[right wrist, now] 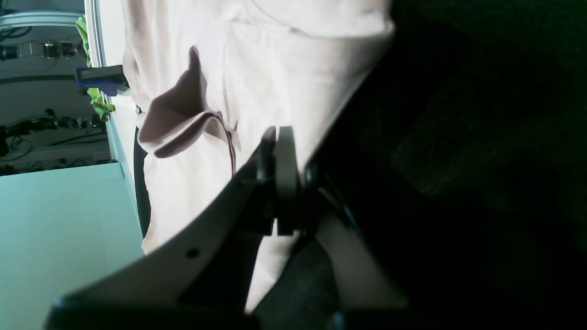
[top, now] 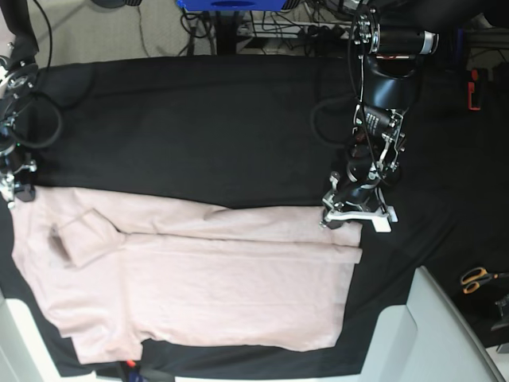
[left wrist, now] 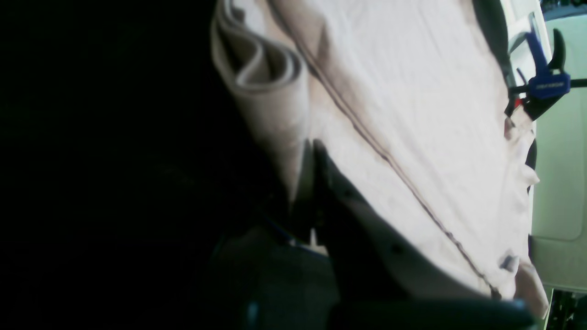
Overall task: Fold the T-shirt properly
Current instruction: 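Grasp the folded edge of the shirt with both grippers, then drag the shirt toward the robot base, then release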
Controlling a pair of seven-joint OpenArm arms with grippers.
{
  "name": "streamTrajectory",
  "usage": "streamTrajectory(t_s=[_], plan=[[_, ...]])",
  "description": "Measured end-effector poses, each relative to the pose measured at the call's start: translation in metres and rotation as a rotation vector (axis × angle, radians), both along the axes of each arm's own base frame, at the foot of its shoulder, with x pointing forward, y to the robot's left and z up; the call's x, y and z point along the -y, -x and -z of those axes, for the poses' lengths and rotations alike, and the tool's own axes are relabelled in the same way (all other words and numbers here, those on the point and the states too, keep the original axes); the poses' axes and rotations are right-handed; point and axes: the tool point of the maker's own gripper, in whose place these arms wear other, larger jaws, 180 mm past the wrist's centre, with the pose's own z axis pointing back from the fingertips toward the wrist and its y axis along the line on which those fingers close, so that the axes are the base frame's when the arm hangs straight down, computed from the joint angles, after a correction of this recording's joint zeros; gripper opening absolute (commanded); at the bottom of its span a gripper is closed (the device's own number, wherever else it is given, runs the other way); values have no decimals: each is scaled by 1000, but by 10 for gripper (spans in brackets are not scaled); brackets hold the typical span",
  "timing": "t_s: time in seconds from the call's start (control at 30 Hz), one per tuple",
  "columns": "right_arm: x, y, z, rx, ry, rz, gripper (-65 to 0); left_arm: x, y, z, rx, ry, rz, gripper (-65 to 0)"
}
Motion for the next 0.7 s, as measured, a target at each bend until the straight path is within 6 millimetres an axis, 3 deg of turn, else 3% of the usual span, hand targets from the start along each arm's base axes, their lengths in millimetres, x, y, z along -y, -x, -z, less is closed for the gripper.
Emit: streamTrajectory(t_s=[0.1,0.23,0.47,0.57,0.7], plan=[[3,3,-1,-4,15,-4,-648,3,4,3,-23,9,21,-650],[12,25,1,-54,56,-53,-648,6,12,0,-52,14,87,-650],[29,38,-23,-61,156,-141,-648,-5,49,-8,-104,-38,128,-650],[27,48,-23,-91,158,-186,-648,-10,56,-18,-95,-57,118,-650],[26,64,-18,-129,163,-215,-648,-10,92,-20,-129,-80,155,-650]])
